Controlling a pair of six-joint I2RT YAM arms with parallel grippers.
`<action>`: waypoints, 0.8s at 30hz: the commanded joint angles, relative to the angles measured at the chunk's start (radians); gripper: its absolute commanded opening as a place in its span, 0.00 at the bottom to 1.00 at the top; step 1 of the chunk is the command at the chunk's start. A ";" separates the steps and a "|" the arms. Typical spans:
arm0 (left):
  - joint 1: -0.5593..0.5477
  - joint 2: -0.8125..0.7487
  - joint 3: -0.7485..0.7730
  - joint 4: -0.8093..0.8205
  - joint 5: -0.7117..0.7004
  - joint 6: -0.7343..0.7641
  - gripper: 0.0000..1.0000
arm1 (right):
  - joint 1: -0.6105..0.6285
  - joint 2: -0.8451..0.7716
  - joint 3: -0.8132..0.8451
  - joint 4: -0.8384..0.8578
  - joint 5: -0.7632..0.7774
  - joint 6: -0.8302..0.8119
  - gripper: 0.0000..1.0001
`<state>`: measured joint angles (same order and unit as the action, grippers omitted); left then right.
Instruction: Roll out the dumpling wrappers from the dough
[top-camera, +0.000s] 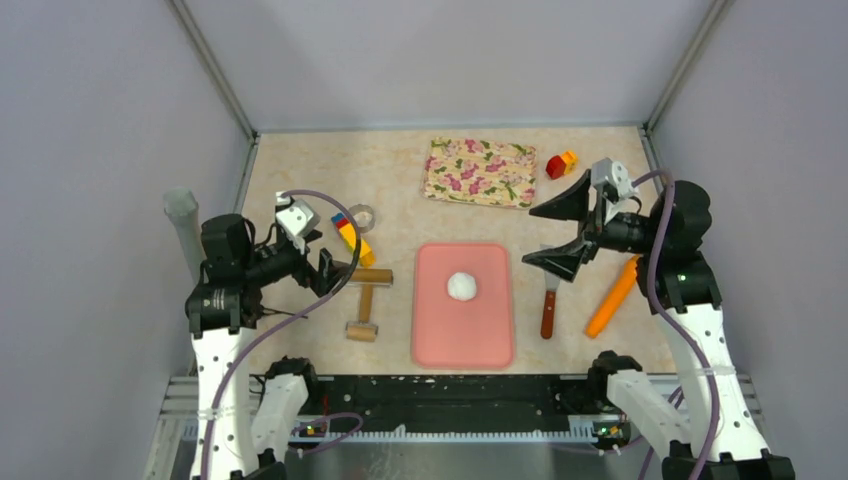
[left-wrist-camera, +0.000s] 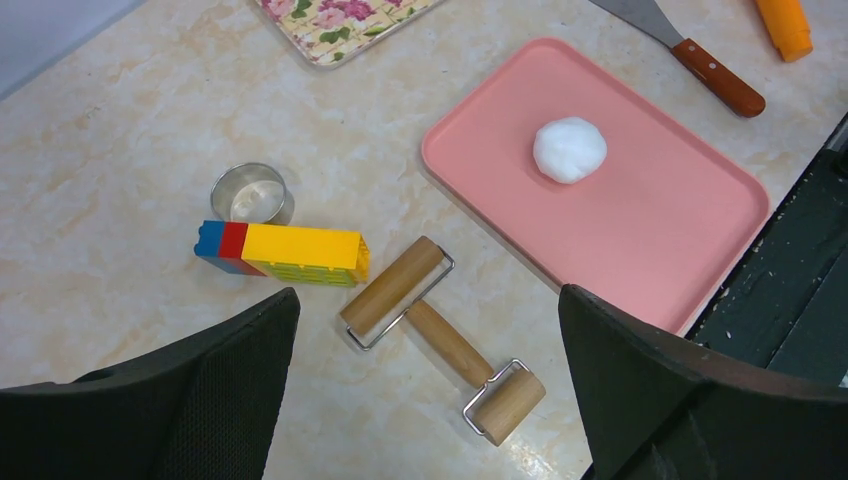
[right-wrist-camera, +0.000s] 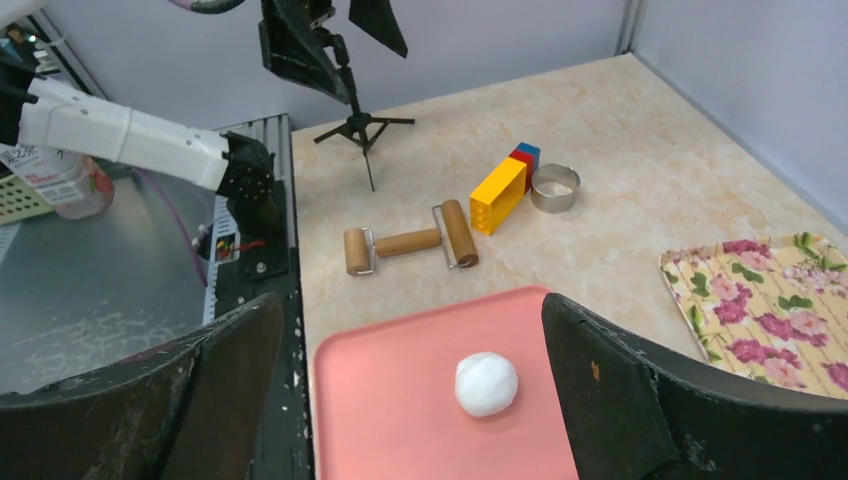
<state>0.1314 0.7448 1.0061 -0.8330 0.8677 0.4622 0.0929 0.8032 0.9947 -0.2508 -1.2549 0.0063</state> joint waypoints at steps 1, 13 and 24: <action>0.012 0.001 -0.016 0.039 0.047 0.013 0.99 | -0.007 0.001 -0.015 0.130 0.060 0.104 0.99; 0.040 -0.015 -0.047 0.060 0.089 0.028 0.99 | -0.007 -0.005 -0.104 0.215 0.124 0.001 0.99; 0.063 -0.033 -0.076 0.107 0.083 0.004 0.99 | -0.006 0.004 -0.145 0.286 0.543 0.009 0.99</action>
<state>0.1822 0.7277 0.9401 -0.7815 0.9272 0.4728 0.0929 0.8066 0.8551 -0.0414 -0.8631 0.0185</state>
